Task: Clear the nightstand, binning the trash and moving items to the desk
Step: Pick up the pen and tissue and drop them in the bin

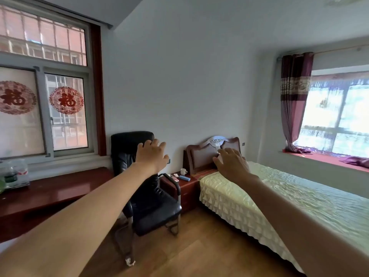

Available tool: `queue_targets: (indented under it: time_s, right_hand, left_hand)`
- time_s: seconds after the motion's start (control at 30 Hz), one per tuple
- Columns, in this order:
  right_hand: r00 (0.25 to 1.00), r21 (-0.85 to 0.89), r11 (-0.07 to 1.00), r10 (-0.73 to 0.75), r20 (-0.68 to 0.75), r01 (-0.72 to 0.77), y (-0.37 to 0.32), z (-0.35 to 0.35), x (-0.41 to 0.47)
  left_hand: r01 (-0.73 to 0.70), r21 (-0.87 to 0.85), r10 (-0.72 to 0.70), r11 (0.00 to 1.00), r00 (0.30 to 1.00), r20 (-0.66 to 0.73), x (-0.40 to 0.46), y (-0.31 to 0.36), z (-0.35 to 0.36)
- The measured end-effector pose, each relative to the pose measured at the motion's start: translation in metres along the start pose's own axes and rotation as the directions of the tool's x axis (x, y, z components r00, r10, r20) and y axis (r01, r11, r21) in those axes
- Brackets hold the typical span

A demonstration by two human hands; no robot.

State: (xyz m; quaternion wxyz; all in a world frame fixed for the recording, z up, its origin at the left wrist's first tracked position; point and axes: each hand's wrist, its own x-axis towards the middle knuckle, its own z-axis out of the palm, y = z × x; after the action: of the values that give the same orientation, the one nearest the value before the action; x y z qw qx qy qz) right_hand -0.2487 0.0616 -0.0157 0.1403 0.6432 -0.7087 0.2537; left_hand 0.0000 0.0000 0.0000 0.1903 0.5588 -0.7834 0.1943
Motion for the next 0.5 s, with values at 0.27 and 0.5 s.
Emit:
queue_targets:
  time_s: [0.27, 0.5]
  right_hand:
    - [0.999, -0.052, 0.998, 0.027, 0.04, -0.024, 0.028, 0.059, 0.067]
    - [0.996, -0.052, 0.994, 0.092, 0.018, -0.091, 0.06, 0.105, 0.172]
  left_hand:
    - [-0.04, -0.008, 0.04, 0.999, 0.997, 0.059, 0.084, 0.012, 0.072]
    - [-0.099, -0.043, 0.1, 0.994, 0.995, 0.016, 0.2, 0.006, 0.133]
